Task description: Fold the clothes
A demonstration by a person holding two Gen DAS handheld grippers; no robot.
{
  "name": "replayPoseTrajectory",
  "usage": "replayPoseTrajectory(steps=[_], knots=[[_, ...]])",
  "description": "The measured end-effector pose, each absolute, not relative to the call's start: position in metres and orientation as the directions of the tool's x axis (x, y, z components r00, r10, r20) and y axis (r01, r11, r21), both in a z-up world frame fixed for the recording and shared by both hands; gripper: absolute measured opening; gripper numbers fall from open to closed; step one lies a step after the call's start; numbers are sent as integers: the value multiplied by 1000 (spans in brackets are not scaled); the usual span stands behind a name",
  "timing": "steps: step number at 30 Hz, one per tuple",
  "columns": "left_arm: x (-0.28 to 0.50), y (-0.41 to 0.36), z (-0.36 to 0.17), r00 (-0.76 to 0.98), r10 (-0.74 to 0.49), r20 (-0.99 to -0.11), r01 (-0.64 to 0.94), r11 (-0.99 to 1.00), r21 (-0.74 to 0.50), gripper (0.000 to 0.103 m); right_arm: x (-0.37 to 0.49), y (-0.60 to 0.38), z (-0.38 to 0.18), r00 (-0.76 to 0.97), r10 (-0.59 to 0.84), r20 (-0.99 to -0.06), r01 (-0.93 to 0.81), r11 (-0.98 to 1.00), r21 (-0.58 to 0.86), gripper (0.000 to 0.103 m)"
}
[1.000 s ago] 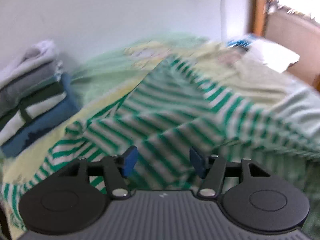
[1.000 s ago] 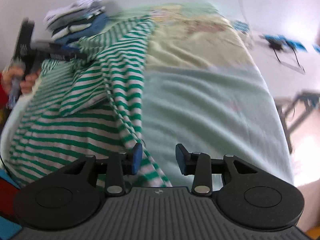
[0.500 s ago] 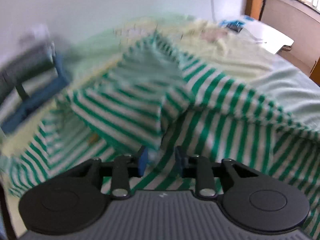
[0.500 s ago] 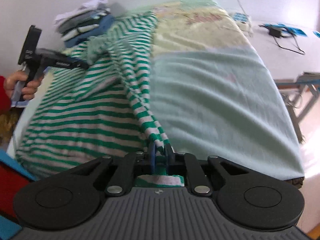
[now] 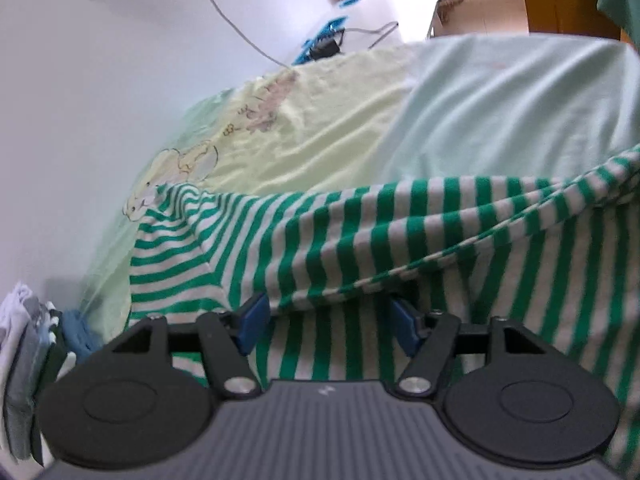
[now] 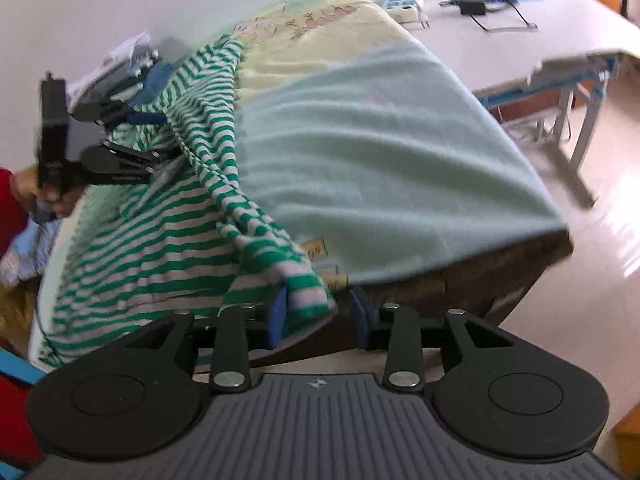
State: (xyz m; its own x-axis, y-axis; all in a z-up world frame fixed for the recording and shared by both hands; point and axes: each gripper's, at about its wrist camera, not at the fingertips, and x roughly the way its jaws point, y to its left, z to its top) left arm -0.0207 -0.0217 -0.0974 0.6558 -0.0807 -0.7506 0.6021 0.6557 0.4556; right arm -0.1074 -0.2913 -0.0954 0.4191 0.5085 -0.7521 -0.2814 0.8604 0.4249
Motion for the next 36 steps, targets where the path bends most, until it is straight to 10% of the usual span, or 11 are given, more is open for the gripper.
replayPoseTrajectory(steps=[5, 7, 12, 36], knots=[[-8, -20, -96, 633, -83, -770, 585, 703, 405, 59, -117, -295, -103, 462, 544, -701, -213, 835, 507, 11], [-9, -23, -95, 617, -100, -780, 603, 697, 388, 36, -122, -293, -97, 489, 538, -687, -237, 839, 489, 11], [-17, -31, -93, 623, -116, -774, 633, 656, 411, 22, -132, -288, -81, 538, 530, -655, -314, 847, 428, 10], [-19, 18, -80, 639, -216, -738, 638, 686, 351, 31, -211, -215, -69, 607, 471, -641, -290, 881, 373, 10]])
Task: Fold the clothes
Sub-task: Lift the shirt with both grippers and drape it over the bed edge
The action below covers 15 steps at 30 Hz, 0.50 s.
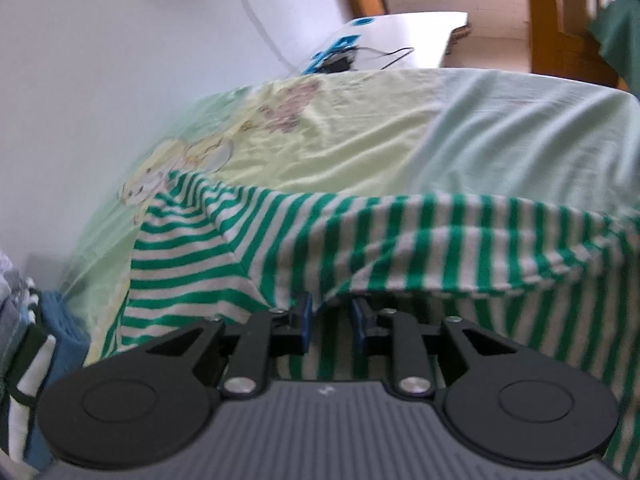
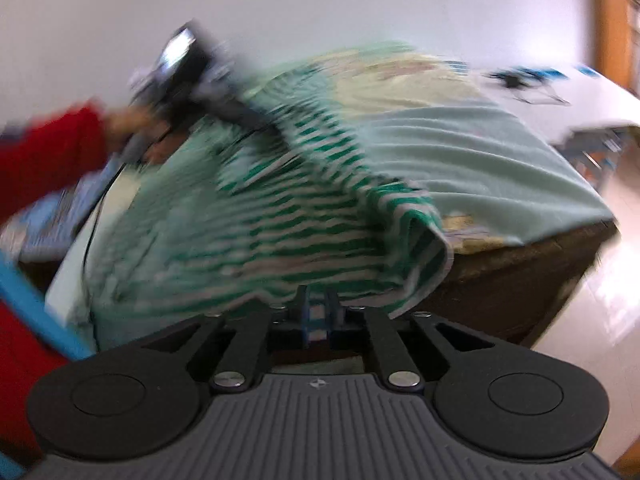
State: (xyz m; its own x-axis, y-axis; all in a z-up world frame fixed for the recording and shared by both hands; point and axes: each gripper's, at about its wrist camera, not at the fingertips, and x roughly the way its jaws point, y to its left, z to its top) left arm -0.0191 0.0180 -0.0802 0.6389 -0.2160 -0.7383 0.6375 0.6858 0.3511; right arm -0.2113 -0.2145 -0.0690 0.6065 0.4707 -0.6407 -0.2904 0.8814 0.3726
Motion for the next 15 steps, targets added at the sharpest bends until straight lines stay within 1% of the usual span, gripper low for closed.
replayPoseTrajectory(steps=[1, 2, 3, 5, 7, 10, 13, 15], knots=[[-27, 16, -79, 642, -231, -731, 655, 661, 366, 41, -208, -226, -71, 614, 478, -628, -213, 867, 451, 16], [-35, 12, -78, 646, -247, -722, 675, 627, 389, 47, -205, -238, -74, 620, 491, -611, -135, 835, 534, 24], [-42, 8, -78, 650, -263, -713, 691, 595, 410, 54, -203, -248, -77, 633, 492, -597, -65, 803, 593, 28], [-51, -2, -79, 649, -290, -703, 719, 536, 442, 55, -199, -264, -79, 656, 477, -585, 30, 758, 652, 41], [-54, -14, -84, 638, -302, -708, 743, 483, 464, 55, -193, -279, -81, 678, 473, -562, 106, 694, 712, 41], [-58, -32, -94, 648, -297, -702, 753, 390, 530, 56, -181, -293, -89, 692, 466, -551, 226, 584, 779, 41], [-56, -42, -101, 639, -292, -712, 766, 325, 555, 57, -168, -301, -102, 695, 464, -549, 331, 472, 817, 41], [-52, -43, -100, 633, -294, -716, 772, 314, 553, 59, -161, -304, -112, 697, 492, -522, 367, 381, 849, 41]])
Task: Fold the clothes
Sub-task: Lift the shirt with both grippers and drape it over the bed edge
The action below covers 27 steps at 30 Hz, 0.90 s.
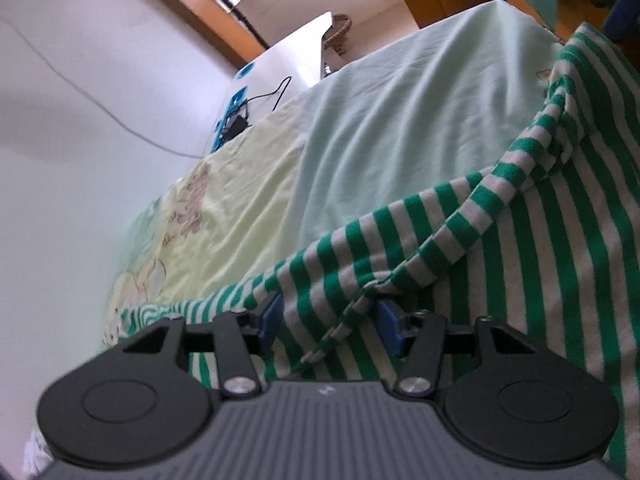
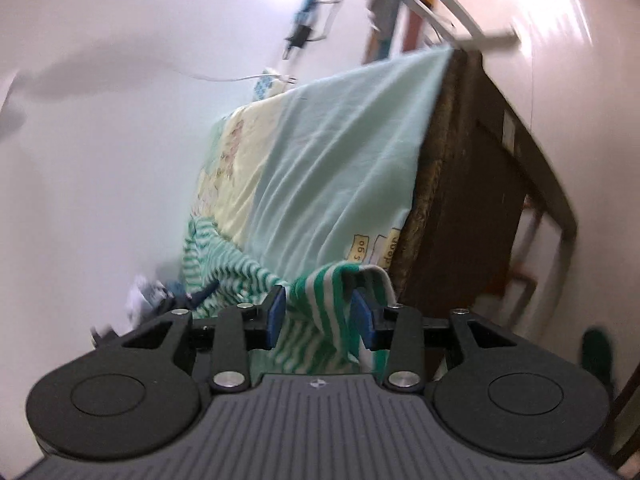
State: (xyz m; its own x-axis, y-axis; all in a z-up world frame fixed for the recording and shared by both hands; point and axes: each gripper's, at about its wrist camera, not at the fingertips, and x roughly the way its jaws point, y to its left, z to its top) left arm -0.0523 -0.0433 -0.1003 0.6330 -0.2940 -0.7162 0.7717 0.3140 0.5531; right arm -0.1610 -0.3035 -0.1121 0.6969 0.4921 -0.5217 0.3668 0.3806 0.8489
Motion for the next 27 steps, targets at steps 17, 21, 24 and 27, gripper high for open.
replayPoseTrajectory(steps=[17, 21, 24, 27], knots=[[-62, -23, -105, 652, -275, -707, 758, 223, 613, 40, -173, -268, -48, 710, 584, -394, -58, 606, 794, 3], [-51, -13, -106, 697, -233, -678, 716, 278, 640, 40, -193, -247, -34, 641, 660, -391, -220, 646, 731, 3], [-41, -9, -106, 767, -189, -613, 636, 346, 690, 41, -205, -229, -33, 584, 682, -439, -300, 685, 664, 3], [-28, -5, -107, 790, -146, -596, 597, 405, 692, 41, -216, -210, -37, 549, 645, -532, -377, 759, 531, 3]])
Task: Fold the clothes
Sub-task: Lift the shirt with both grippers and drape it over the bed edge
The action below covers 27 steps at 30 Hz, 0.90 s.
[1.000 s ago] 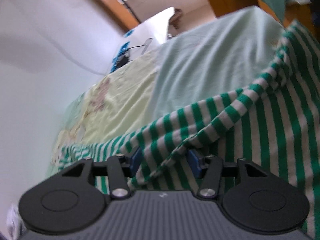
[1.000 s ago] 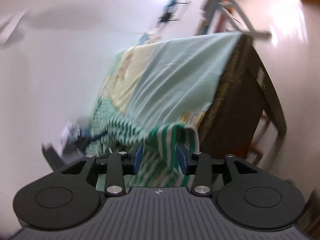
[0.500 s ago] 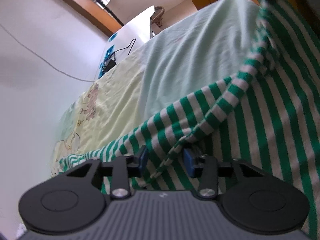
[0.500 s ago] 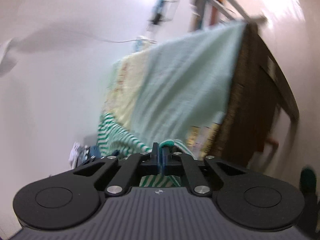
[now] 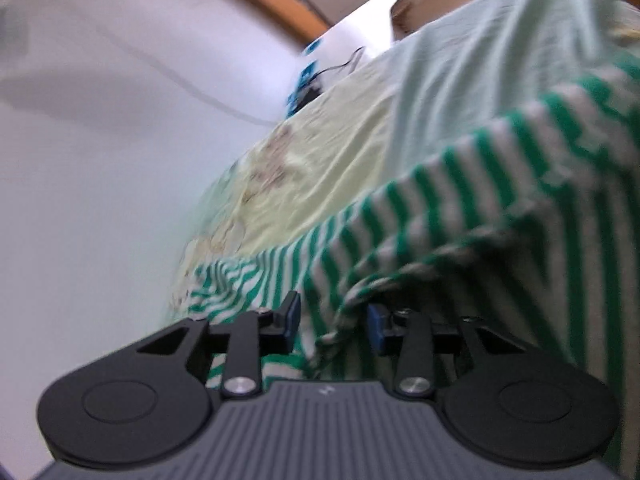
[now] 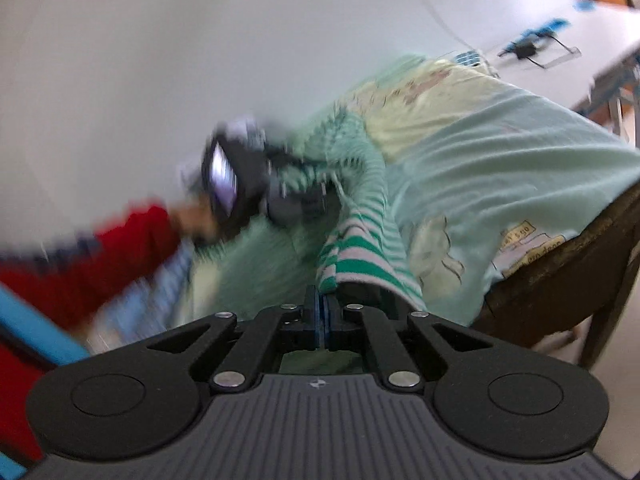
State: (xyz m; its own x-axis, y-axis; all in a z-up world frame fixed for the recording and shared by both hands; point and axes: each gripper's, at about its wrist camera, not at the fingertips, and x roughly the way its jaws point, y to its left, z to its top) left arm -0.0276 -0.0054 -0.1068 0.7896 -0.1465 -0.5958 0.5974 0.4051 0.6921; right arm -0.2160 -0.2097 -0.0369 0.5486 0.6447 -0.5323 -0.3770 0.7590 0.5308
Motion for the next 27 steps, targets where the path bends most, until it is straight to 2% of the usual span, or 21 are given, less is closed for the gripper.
replayPoseTrajectory(steps=[2, 5, 6, 11, 13, 14, 16, 19, 22, 24, 25, 26, 27], knots=[[-22, -3, -106, 793, -135, -595, 587, 434, 684, 42, -222, -197, -45, 534, 599, -597, -425, 801, 423, 3], [-15, 6, -100, 787, -124, -604, 575, 502, 646, 45, -228, -182, -65, 481, 582, -656, -488, 799, 352, 2], [-13, 9, -99, 786, -117, -607, 570, 517, 639, 48, -229, -175, -73, 458, 581, -672, -506, 793, 340, 2], [-19, 26, -98, 780, -93, -618, 559, 546, 624, 48, -239, -154, -100, 351, 547, -761, -537, 782, 315, 3], [-30, 32, -91, 781, -114, -614, 565, 549, 616, 48, -239, -167, -92, 371, 567, -736, -480, 795, 371, 6], [-37, 32, -87, 780, -139, -610, 575, 543, 612, 49, -236, -179, -88, 397, 579, -712, -417, 805, 422, 19], [-51, 30, -81, 777, -187, -600, 596, 526, 607, 60, -225, -203, -87, 456, 607, -651, -256, 790, 557, 41], [-69, 16, -80, 759, -245, -603, 635, 481, 604, 62, -210, -224, -100, 486, 671, -560, -85, 673, 734, 41], [-84, 2, -82, 723, -293, -626, 680, 464, 568, 62, -199, -223, -120, 482, 689, -540, 46, 596, 802, 42], [-96, -6, -84, 700, -319, -639, 706, 443, 552, 62, -197, -221, -132, 476, 702, -530, 108, 551, 827, 37], [-103, -10, -85, 686, -335, -646, 721, 432, 541, 62, -197, -220, -136, 471, 716, -515, 116, 528, 841, 22], [-110, -13, -85, 668, -353, -655, 739, 421, 526, 62, -197, -219, -136, 468, 730, -498, 102, 516, 851, 2], [-116, -16, -85, 650, -371, -664, 756, 409, 511, 62, -199, -218, -133, 469, 734, -492, 76, 521, 850, 1]])
